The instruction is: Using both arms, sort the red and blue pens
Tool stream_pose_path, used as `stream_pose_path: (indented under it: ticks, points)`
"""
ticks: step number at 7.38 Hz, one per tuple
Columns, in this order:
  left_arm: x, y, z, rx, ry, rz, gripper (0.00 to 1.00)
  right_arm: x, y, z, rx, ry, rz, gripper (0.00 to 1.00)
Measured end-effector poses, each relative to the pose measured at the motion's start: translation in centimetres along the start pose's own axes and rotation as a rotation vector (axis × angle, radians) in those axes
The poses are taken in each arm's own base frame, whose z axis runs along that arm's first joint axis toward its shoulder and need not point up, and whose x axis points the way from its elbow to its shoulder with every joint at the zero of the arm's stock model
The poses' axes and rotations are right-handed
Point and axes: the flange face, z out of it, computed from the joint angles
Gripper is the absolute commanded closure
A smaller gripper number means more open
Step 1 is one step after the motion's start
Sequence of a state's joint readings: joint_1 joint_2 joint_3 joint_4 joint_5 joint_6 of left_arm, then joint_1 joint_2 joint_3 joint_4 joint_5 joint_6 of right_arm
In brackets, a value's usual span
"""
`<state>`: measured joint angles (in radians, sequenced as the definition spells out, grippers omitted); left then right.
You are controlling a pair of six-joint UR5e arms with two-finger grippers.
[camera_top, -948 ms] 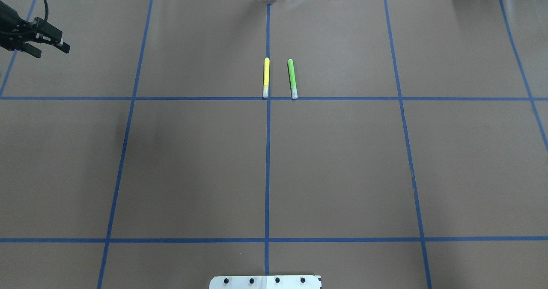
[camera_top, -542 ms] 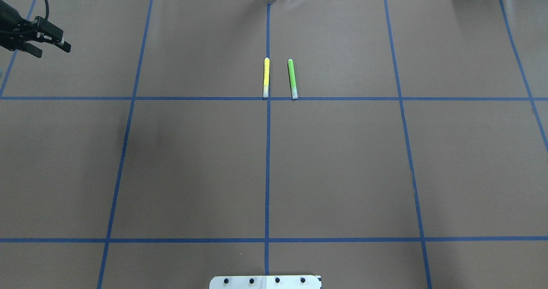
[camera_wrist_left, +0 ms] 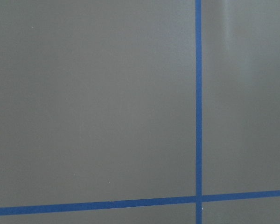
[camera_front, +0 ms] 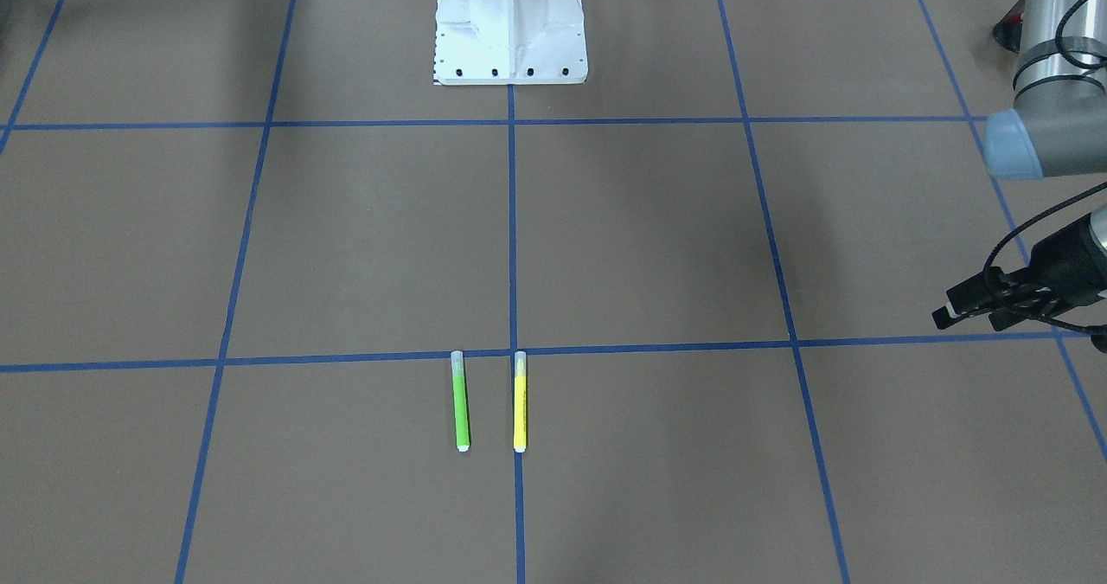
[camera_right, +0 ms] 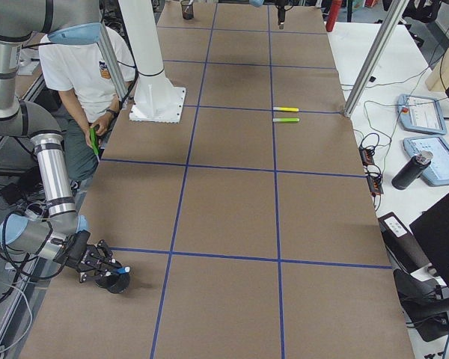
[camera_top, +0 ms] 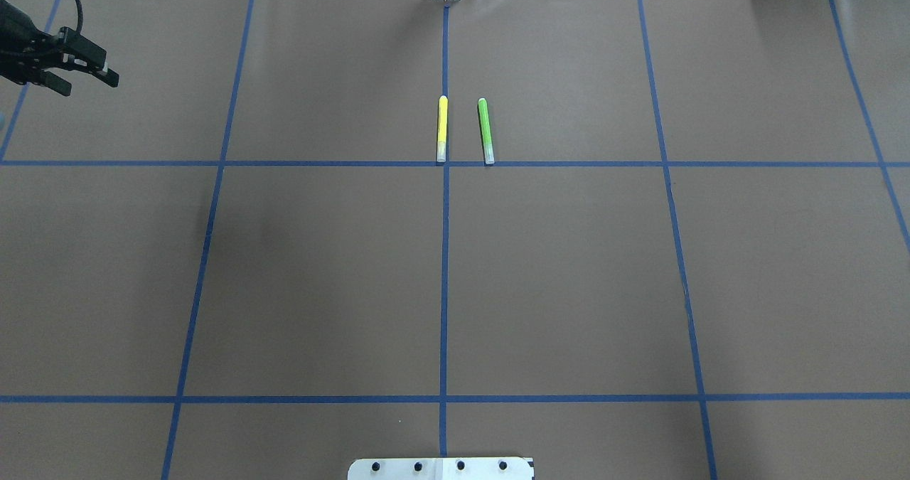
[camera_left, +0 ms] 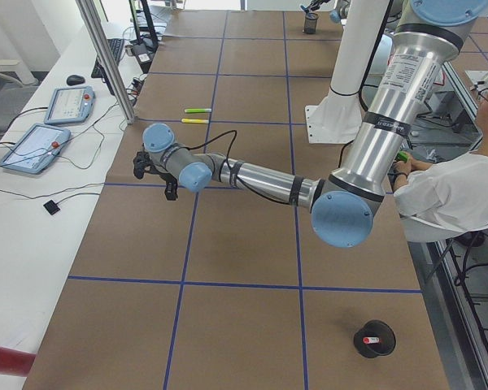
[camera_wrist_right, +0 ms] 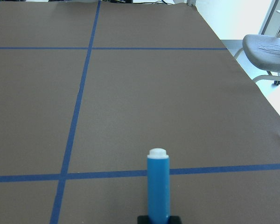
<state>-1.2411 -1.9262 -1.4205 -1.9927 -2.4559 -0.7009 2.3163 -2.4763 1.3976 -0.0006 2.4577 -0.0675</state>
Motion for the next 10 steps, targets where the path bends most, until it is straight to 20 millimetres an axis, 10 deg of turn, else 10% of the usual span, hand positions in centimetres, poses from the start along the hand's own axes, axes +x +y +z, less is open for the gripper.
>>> stream_pose_path:
  ticks: [1, 2, 3, 7, 10]
  points:
    - [0.0, 0.0, 0.0, 0.0, 0.0, 0.0, 0.08, -0.2, 0.3, -0.1, 0.006, 0.006, 0.01, 1.0]
    - [0.1, 0.0, -0.1, 0.001, 0.001, 0.001, 0.08, -0.4, 0.6, -0.2, 0.009, 0.011, 0.02, 0.64]
    - [0.2, 0.0, -0.1, 0.002, 0.002, 0.003, 0.08, -0.5, 0.7, -0.2, 0.011, 0.014, 0.025, 0.01]
    - [0.3, 0.1, -0.2, 0.002, 0.002, -0.002, 0.08, -0.7, 0.2, -0.3, 0.034, 0.027, 0.029, 0.0]
    - [0.7, 0.3, 0.2, -0.005, 0.004, -0.018, 0.08, 1.5, -6.6, 0.7, 0.072, 0.025, -0.003, 0.0]
